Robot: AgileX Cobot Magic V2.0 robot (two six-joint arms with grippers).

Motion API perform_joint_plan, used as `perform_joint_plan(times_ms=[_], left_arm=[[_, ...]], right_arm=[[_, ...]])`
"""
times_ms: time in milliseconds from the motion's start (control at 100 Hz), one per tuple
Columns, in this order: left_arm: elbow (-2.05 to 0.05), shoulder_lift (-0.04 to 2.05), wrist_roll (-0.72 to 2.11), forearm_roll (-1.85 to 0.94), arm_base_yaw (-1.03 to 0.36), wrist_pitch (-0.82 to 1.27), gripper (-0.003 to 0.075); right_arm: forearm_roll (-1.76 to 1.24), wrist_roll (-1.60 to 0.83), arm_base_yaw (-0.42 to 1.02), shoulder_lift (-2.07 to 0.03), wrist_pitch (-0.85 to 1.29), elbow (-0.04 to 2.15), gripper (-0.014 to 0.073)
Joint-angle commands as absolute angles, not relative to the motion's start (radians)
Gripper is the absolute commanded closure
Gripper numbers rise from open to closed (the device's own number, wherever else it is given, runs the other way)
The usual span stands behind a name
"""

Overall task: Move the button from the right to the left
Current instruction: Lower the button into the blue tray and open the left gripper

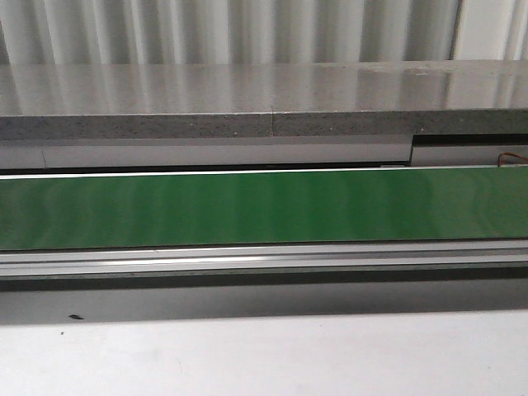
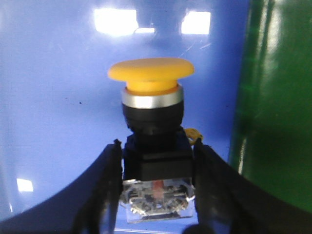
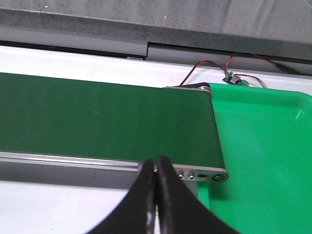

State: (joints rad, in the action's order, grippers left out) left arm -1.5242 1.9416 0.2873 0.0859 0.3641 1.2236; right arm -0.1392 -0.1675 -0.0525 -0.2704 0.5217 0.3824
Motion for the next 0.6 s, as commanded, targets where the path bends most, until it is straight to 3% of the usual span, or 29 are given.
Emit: perform_joint_plan(times_ms=[0, 360, 430, 590], left_arm=[[-1.536, 1.922, 0.297, 0.097, 0.368, 1.202, 0.0661], [-1.535, 2.03, 0.331, 0.131, 0.37, 1.128, 0.064], [-1.535, 2.036, 0.342, 0.128, 0.37, 1.132, 0.0577], [-1.535, 2.036, 0.342, 0.124, 0.37, 1.13, 0.0332]], right_arm=[[-0.138, -0.177, -0.052, -0.278, 0.444, 0.408, 0.0661], [-0.138, -0.177, -0.052, -0.278, 0.444, 0.408, 0.0661], [-0.138, -0.177, -0.052, -0.278, 0.444, 0.408, 0.0661], [-0.138, -0.177, -0.052, -0.278, 0.444, 0.408, 0.0661]])
